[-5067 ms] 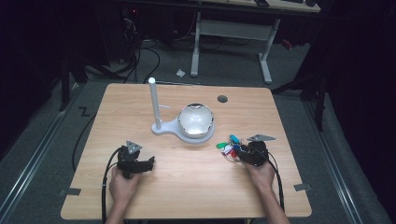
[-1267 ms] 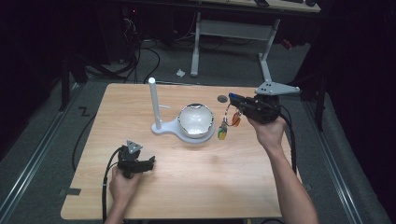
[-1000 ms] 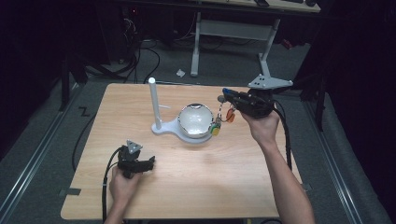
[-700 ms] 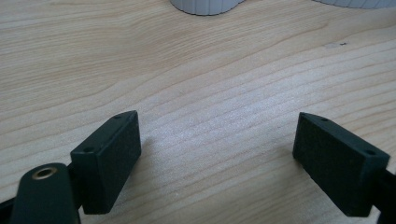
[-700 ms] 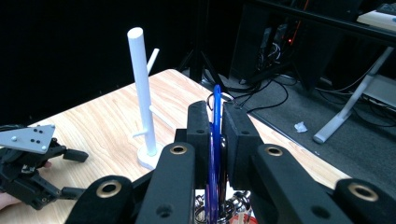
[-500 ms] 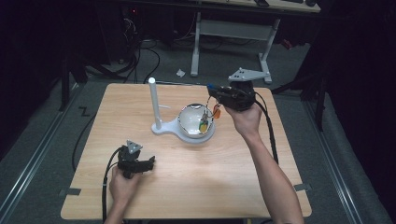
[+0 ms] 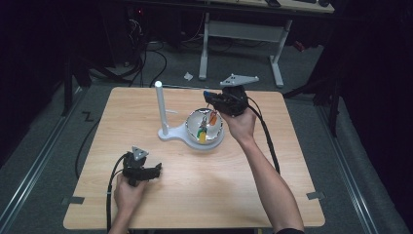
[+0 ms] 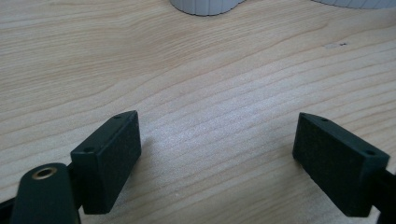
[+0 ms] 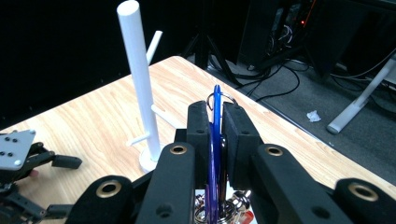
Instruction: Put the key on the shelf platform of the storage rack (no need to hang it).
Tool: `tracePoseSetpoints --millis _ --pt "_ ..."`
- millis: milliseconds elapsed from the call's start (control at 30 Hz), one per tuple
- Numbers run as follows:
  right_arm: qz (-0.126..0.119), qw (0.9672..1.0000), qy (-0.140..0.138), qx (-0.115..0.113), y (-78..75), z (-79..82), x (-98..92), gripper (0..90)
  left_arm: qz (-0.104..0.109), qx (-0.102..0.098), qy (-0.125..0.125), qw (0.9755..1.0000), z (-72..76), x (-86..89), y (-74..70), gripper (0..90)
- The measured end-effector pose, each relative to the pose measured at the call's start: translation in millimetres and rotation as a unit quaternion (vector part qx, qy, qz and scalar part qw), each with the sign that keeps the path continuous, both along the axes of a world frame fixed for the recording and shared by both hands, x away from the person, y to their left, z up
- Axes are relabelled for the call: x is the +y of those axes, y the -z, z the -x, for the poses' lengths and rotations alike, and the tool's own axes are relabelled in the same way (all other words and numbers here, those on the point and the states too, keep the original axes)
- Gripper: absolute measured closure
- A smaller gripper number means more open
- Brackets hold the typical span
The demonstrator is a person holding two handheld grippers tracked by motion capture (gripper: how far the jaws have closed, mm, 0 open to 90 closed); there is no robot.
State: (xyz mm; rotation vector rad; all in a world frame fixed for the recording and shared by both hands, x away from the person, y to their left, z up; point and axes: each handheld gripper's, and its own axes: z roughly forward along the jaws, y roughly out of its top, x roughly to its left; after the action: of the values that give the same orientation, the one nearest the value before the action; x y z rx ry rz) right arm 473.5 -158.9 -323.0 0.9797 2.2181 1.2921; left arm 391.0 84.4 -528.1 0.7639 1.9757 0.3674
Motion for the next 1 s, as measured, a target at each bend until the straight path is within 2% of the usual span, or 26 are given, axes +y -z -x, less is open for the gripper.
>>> tracePoseSetpoints --millis 133,200,367,533,600,633,700,1000 --pt "-0.012 0.9999 0.008 0.0 -2.5 -3.2 -4.1 82.5 0.0 0.0 0.0 1.0 0.0 0.0 0.0 15.7" --pt "-0.019 0.9997 0.014 -0.005 -8.3 -4.7 -9.6 82.5 0.001 0.0 0.001 1.0 0.0 -0.1 -0.1 15.6" --pt "-0.015 0.9997 0.018 -0.006 -10.3 -4.9 -10.9 82.5 -0.001 0.0 0.001 1.0 0.0 0.1 0.1 15.6" --pt "-0.007 0.9999 0.014 0.003 -1.8 -7.0 -6.3 82.4 0.002 0.001 -0.002 1.0 0.0 -0.3 -0.2 15.6" --pt "-0.006 0.9998 0.012 0.011 5.9 -8.4 -3.9 82.4 0.003 0.001 -0.002 1.0 0.0 -0.4 -0.2 15.6" --pt "-0.006 0.9998 0.012 0.011 5.9 -8.4 -3.9 82.4 -0.002 -0.001 0.002 1.0 0.0 0.3 0.2 15.6" --pt "-0.008 0.9997 0.009 0.021 13.0 -9.9 -3.1 82.4 0.005 0.002 -0.002 1.0 0.1 -0.6 -0.4 15.6" --pt "-0.003 0.9994 0.006 0.034 26.4 -10.6 -0.8 82.3 0.003 0.001 -0.002 1.0 -0.1 -0.4 -0.3 15.6"
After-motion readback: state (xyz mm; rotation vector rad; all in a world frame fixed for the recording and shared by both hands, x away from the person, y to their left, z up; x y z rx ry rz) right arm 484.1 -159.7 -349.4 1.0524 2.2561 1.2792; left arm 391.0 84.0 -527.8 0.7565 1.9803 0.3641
